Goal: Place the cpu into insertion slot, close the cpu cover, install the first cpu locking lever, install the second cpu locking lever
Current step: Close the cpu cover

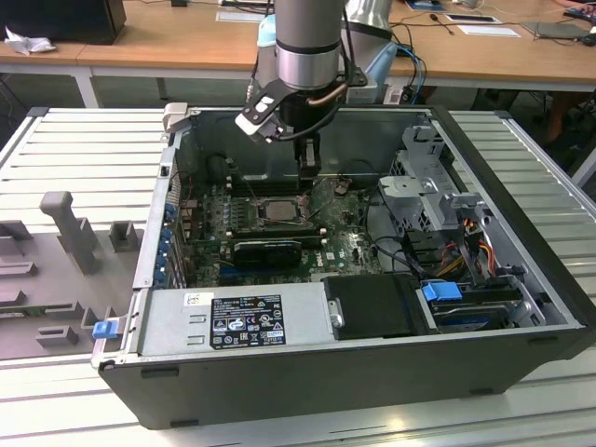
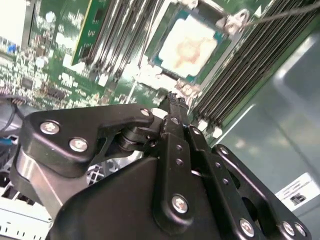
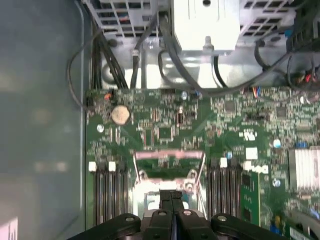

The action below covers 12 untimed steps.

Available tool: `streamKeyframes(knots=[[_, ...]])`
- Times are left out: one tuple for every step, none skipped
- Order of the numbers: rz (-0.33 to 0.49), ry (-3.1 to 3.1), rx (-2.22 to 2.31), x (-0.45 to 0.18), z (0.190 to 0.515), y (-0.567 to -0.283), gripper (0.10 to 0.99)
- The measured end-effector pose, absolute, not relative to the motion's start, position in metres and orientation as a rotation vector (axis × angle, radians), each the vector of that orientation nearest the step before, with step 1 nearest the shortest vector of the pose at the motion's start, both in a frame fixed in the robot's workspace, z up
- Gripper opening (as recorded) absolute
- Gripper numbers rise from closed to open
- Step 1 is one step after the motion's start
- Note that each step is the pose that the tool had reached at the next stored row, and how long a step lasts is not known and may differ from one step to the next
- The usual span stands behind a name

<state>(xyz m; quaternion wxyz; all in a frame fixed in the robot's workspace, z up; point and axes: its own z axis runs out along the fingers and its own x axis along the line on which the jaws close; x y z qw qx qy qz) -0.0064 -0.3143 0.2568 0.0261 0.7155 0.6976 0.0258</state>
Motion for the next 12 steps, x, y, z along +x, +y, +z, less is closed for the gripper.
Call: streamKeyframes(knots=[[0.079,2.156,2.211,-0.006,0.257,-0.314,0.106],[0.08,2.156,2.211,-0.005,0.259,-0.314,0.106],[0.08,2.156,2.211,-0.005,0.26,-0.314,0.106],[0.08,2.156,2.211,-0.004,0.26,-0.314,0.106],[0.08,2.156,2.212,-0.003,0.26,-0.314,0.106],[0.08,2.155,2.212,-0.002,0.26,-0.314,0.106],[0.08,2.155,2.212,-0.002,0.26,-0.314,0.106],[0.079,2.155,2.212,-0.001,0.26,-0.314,0.106],[0.079,2.155,2.212,0.002,0.26,-0.314,0.106],[0.078,2.154,2.212,0.006,0.26,-0.314,0.106],[0.078,2.154,2.212,0.009,0.26,-0.314,0.106],[0.077,2.155,2.213,0.018,0.26,-0.314,0.106]])
